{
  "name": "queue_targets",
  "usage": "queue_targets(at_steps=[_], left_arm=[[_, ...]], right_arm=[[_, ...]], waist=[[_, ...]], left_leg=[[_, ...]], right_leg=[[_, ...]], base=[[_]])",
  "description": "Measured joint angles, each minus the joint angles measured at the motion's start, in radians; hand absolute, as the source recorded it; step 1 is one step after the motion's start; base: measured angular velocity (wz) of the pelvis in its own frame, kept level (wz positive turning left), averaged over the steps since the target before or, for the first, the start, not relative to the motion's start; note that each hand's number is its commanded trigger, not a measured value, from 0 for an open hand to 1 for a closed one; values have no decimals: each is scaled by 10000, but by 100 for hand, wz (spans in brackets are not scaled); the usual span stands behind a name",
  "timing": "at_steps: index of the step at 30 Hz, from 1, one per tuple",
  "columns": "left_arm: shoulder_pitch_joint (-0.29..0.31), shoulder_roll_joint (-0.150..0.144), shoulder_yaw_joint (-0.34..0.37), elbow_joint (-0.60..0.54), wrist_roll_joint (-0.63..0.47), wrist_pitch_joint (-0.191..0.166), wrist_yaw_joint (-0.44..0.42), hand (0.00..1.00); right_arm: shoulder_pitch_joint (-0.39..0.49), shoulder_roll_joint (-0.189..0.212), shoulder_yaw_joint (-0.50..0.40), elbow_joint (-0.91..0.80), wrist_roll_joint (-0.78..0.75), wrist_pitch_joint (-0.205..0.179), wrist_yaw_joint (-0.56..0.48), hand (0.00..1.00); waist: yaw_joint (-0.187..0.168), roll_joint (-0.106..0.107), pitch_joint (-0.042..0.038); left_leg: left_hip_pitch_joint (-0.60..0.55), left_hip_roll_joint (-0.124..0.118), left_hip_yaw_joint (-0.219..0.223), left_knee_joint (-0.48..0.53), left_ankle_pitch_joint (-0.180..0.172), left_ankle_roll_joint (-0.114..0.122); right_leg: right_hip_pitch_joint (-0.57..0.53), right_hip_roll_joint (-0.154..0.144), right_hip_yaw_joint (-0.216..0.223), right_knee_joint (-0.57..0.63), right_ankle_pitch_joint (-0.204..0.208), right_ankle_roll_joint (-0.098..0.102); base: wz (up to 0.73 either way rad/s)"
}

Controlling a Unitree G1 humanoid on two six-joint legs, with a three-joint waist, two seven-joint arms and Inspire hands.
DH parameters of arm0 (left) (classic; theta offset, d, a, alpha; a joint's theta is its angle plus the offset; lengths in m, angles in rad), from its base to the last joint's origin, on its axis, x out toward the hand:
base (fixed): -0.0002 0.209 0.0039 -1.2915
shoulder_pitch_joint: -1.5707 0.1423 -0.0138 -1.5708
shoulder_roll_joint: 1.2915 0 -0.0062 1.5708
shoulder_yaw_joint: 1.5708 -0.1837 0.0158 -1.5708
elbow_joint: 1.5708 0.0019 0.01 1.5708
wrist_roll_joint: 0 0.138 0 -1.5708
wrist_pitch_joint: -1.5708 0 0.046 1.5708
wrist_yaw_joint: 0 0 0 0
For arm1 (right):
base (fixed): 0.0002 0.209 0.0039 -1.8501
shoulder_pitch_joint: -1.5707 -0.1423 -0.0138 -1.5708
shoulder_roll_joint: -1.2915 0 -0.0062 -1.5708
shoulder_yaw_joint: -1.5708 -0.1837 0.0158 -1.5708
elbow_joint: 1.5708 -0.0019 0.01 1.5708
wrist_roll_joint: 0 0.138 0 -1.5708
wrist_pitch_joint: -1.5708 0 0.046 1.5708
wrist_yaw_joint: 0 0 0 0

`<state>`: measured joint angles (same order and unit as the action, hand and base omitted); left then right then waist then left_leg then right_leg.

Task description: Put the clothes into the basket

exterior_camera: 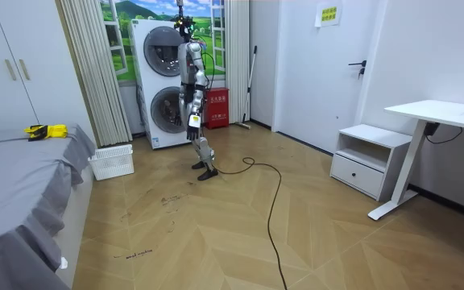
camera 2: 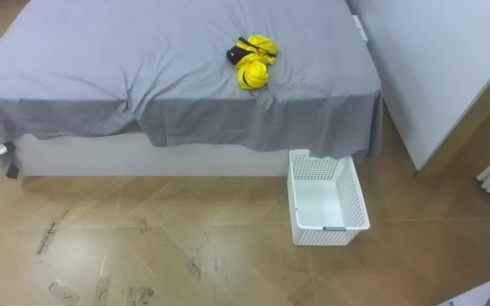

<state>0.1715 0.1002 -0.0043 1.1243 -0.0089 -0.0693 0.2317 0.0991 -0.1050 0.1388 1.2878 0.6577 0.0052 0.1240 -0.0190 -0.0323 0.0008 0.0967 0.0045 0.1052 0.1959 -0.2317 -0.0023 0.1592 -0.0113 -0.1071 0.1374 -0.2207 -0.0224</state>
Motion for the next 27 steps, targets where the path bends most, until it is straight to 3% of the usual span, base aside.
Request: queue_targets(at_steps=[10, 22, 27], left_arm=[[10, 2, 0, -3, 16, -1, 12, 0], [15, 6, 2, 0, 2, -3, -112, 0], [12, 10, 9, 1, -5, -3, -162, 0]], right_arm=[[19, -5, 13, 15, -100, 68, 11, 0], [41, -11, -52, 3, 9, 61, 299, 0], [3, -9, -56, 3, -332, 40, 318, 0]], waist=[[-1, 19, 58], [-37, 13, 11], [-40, -61, 60]], left_leg=[[4, 1, -2, 14, -2, 3], [-46, -15, -25, 48, 0, 3], [-50, 15, -23, 103, -1, 3]], right_leg=[[-3, -4, -2, 34, -1, 2], [20, -23, -92, -19, -4, 7], [26, -5, -92, 33, -4, 7]], base=[[0], [0], [0]])
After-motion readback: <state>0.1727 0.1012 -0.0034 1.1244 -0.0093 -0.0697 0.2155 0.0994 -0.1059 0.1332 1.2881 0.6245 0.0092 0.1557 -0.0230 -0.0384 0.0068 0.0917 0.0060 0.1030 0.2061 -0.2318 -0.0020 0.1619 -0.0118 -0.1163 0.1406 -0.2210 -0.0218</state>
